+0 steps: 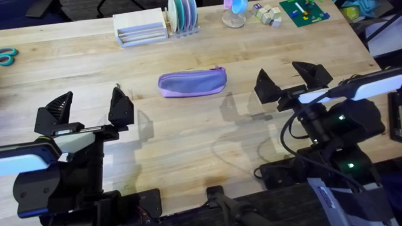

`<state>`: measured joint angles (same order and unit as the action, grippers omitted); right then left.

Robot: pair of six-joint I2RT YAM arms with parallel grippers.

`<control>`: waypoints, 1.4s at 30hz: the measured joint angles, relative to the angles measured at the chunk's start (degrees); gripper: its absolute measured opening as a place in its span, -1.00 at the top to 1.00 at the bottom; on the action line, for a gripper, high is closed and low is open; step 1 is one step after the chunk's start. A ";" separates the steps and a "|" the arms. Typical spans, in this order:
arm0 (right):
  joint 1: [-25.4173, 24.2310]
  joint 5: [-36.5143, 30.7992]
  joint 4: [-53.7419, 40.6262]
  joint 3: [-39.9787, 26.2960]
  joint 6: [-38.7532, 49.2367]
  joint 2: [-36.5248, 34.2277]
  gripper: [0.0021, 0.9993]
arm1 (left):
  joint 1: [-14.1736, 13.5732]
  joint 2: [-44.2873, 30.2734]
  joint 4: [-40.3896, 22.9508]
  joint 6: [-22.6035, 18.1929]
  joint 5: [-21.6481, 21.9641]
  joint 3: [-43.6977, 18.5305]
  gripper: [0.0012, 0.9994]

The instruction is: Unzip the bag, pick up the pens from the table one at a time and place them inside, then zip the bag closed.

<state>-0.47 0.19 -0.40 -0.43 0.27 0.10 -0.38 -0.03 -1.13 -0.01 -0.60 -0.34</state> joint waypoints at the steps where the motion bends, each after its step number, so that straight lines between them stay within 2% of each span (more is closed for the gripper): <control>1: 0.00 0.00 0.00 0.00 0.00 0.00 -0.99 | 0.00 0.00 0.00 0.00 0.00 0.00 -0.99; 17: -0.20 0.28 0.11 0.00 -1.01 0.00 -1.00 | 0.00 -0.02 -0.15 -0.26 -0.02 -0.06 -0.99; 22: -0.20 0.34 -0.88 -0.56 -4.84 0.00 -1.00 | 0.00 -1.66 -3.71 -0.63 -0.07 -2.68 -0.99; 26: -0.20 0.50 -5.20 -4.38 -5.13 -1.04 -0.99 | 0.00 -7.38 -6.64 -2.54 -1.12 -9.04 -0.99; 30: -0.20 0.57 -10.64 -12.14 -4.55 -5.23 -0.99 | 0.00 -15.92 -8.95 -4.86 -1.68 -17.82 -0.99; 42: -0.20 0.72 -26.25 -39.46 -4.34 -29.00 -0.99 | -0.01 -46.66 -21.24 -12.85 -4.02 -48.99 -0.99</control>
<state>-0.67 0.91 -26.65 -39.89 -4.07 -28.90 -0.39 -46.69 -22.37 -12.86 -4.62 -49.33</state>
